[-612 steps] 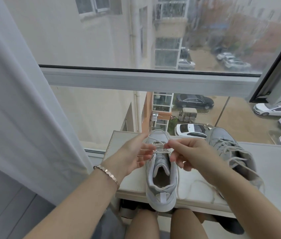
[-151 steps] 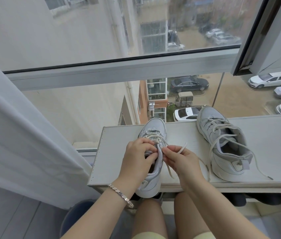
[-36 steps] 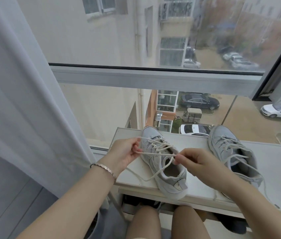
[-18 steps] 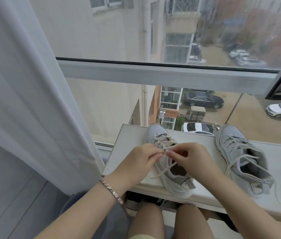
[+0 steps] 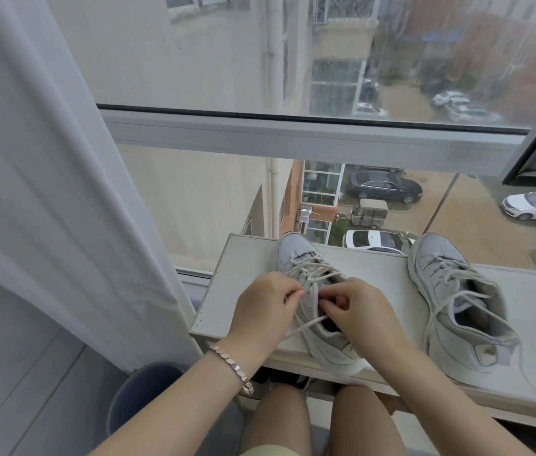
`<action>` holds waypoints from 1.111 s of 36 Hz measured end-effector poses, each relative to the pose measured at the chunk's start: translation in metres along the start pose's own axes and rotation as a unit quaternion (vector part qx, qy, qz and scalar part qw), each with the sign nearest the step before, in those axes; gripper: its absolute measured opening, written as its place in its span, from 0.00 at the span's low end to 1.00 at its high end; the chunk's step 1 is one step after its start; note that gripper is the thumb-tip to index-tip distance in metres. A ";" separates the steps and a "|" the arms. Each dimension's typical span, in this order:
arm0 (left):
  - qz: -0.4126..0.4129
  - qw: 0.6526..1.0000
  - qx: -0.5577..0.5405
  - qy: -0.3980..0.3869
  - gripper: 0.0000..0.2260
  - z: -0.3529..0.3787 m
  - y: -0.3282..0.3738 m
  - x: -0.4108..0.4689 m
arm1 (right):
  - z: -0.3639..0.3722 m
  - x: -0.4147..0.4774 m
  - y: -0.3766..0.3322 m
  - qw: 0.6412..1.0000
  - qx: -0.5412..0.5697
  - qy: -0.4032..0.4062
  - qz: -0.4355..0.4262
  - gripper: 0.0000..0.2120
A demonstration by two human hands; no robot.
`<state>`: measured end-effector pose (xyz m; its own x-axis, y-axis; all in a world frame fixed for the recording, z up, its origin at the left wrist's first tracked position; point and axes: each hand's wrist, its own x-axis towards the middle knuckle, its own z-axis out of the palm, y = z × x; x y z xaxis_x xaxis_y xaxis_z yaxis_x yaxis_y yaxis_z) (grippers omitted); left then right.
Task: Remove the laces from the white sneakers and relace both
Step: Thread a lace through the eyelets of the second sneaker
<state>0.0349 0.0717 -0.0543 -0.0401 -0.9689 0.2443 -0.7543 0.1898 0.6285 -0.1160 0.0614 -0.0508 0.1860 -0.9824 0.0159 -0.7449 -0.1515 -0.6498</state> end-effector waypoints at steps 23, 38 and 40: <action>-0.109 0.970 -0.212 -0.052 0.11 0.004 -0.007 0.014 | 0.003 0.010 0.002 0.999 0.026 -0.014 0.025 0.06; -0.094 0.990 -0.108 -0.015 0.07 0.020 0.008 0.002 | 0.009 0.001 -0.003 0.998 -0.043 0.047 0.006 0.09; -0.093 0.988 -0.122 0.004 0.08 0.026 0.009 -0.001 | 0.007 -0.003 -0.002 0.996 -0.051 0.071 0.001 0.09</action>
<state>0.0108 0.0701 -0.0681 0.0893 -0.9896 0.1127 -0.5674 0.0425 0.8224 -0.1109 0.0656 -0.0552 0.0980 -0.9871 0.1269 -0.8078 -0.1533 -0.5692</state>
